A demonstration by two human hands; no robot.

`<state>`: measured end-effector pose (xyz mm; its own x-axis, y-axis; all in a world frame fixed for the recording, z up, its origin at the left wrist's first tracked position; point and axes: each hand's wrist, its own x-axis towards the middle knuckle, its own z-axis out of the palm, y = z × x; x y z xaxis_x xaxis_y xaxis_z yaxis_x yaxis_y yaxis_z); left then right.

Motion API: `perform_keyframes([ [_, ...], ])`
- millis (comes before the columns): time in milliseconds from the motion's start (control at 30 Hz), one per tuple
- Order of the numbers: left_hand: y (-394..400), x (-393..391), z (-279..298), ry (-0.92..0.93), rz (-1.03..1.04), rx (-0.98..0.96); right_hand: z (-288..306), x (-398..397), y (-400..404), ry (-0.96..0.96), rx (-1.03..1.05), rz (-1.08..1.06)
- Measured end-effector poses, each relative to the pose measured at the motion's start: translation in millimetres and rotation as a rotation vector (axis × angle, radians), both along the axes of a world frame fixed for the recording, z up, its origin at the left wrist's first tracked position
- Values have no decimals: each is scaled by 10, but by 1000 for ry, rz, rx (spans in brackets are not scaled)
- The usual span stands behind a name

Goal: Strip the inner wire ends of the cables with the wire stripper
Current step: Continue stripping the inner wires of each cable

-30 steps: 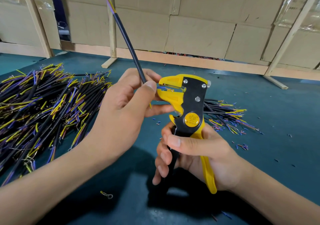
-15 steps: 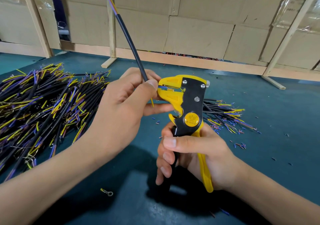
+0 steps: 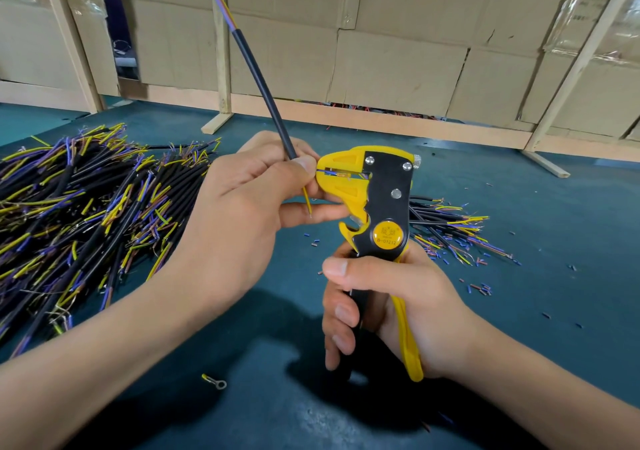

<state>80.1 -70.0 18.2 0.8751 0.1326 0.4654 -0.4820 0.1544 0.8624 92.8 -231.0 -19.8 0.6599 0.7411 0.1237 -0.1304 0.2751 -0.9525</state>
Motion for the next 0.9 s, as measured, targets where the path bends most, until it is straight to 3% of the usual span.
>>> perform_keyframes([
  [133, 44, 0, -18, 14, -6, 66, 20, -15, 1, 51, -32, -36],
  [300, 120, 0, -27, 9, 173, 546, 33, -3, -12, 108, -103, -171],
  [433, 141, -9, 4, 47, 240, 677, 29, 24, -29, 120, -87, -165],
  [500, 121, -2, 34, 112, 231, 603, 25, 26, -39, 129, -66, -138],
  [767, -74, -28, 146, 377, -85, -155, -6, -13, -18, 66, 3, -147],
  [900, -42, -37, 185, 458, -123, -197, 2, -18, -8, 69, -18, -164],
])
